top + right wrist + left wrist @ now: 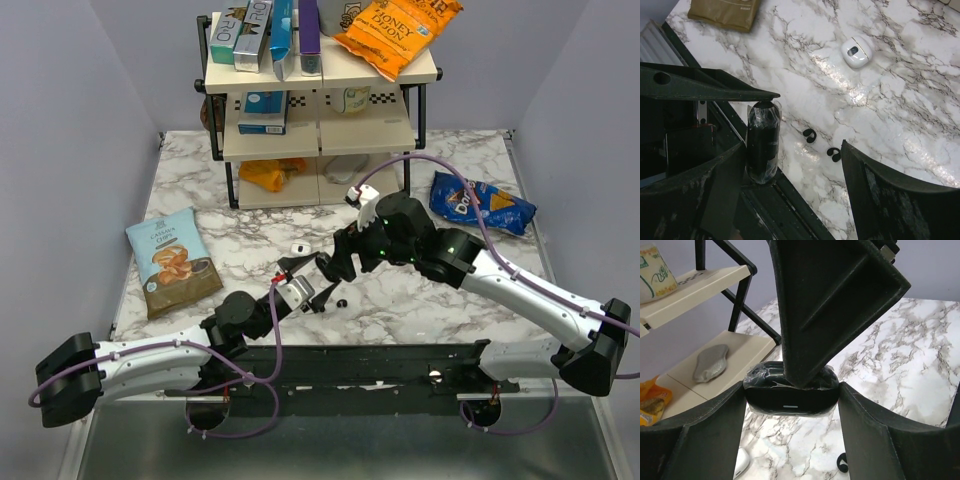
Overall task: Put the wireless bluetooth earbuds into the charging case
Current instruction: Open the charging case.
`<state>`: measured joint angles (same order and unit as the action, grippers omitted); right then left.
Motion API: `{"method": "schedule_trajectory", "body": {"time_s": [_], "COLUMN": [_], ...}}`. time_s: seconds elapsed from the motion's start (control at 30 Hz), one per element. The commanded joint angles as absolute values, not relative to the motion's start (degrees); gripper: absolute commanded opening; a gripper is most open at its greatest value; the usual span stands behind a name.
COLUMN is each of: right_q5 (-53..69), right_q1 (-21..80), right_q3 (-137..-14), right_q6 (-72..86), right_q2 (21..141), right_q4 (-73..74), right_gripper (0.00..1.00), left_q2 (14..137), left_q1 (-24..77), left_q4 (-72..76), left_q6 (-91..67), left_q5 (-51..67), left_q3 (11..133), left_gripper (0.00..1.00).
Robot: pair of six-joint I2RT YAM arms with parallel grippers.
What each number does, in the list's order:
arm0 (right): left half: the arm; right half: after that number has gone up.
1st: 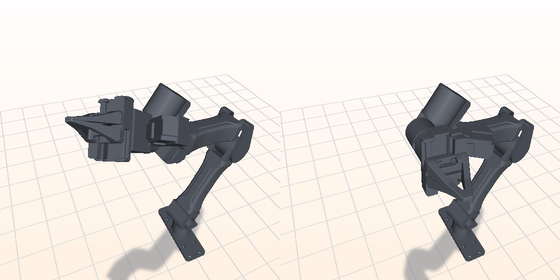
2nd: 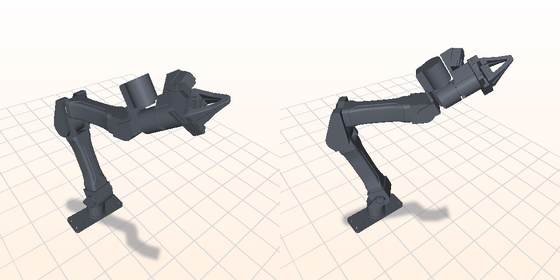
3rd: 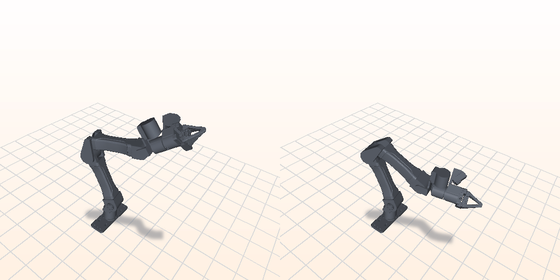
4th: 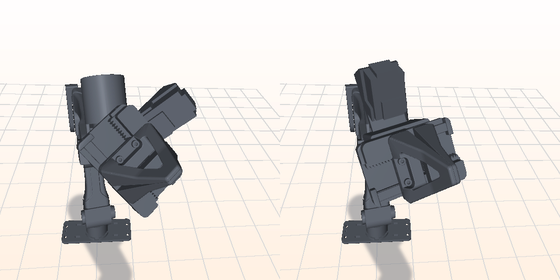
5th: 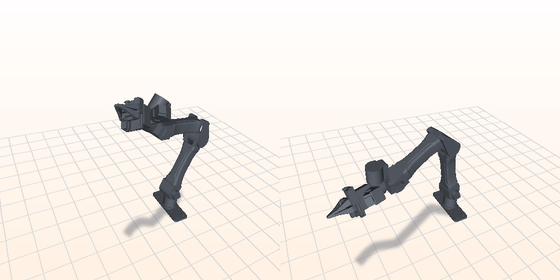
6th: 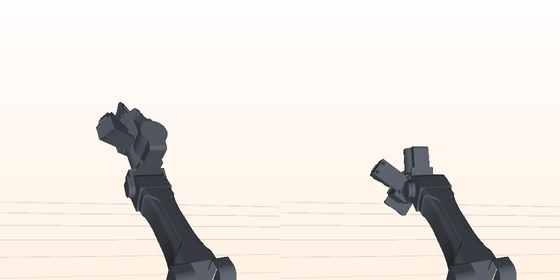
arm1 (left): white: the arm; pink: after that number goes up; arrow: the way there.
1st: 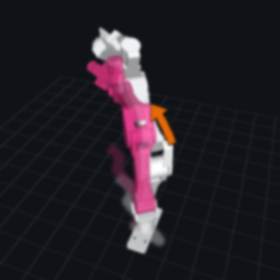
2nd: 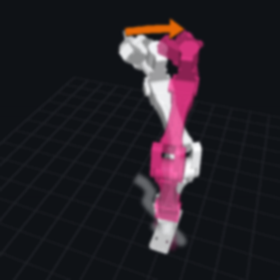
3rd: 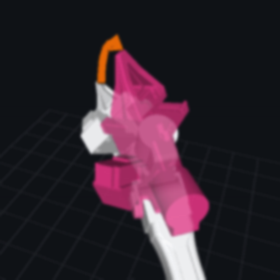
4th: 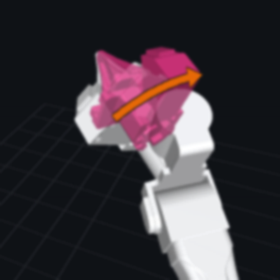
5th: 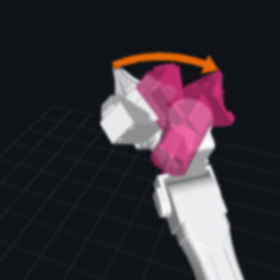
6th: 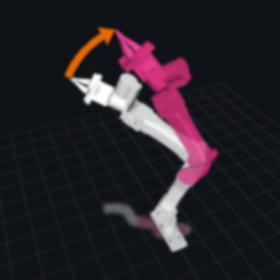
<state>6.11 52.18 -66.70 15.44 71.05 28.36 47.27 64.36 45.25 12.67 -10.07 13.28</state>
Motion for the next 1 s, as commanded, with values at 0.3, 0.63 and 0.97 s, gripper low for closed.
{"method": "schedule_trajectory", "body": {"time_s": [0.3,0.63,0.97], "right_q5": [-2.02,3.06,9.14], "right_q1": [52.3,52.29,52.29], "right_q3": [-66.62,-64.43,-64.77], "right_q6": [15.47,15.38,16.7], "right_q2": [69.61,64.53,67.67], "right_q4": [30.94,26.21,23.03], "right_gripper": [0.84,0.84,0.73], "left_q2": [44.21,43.77,45.09], "left_q1": [65.22,65.22,65.3], "left_q4": [44.74,44.56,46.05], "left_q6": [13.62,13.62,13.45], "left_q5": [-12.92,-14.06,-13.54], "left_q3": [13.98,13.8,14.41], "left_gripper": [0.0,0.0,0.0]}}
